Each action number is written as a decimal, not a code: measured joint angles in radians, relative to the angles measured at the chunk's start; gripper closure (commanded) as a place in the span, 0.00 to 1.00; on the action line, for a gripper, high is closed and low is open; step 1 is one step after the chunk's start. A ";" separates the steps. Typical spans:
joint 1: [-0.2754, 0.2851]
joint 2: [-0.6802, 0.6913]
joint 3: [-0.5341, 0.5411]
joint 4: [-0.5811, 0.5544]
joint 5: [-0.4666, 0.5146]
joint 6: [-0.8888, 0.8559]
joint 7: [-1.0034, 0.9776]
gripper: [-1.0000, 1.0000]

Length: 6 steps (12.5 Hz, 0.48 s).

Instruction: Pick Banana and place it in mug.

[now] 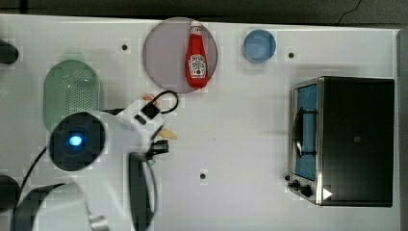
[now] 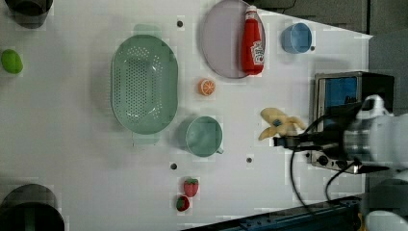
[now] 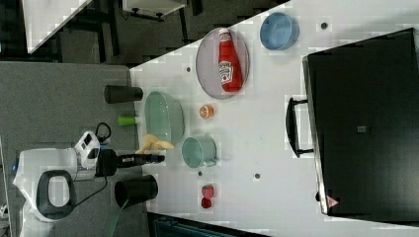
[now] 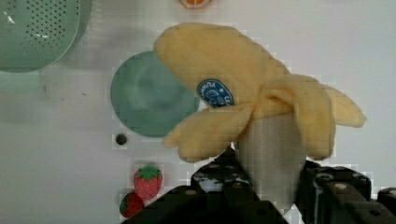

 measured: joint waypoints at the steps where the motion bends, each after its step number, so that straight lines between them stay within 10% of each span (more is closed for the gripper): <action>1: 0.000 0.027 0.031 -0.002 -0.006 0.010 0.047 0.69; 6: 0.011 0.129 0.108 -0.078 -0.010 0.242 0.128 0.69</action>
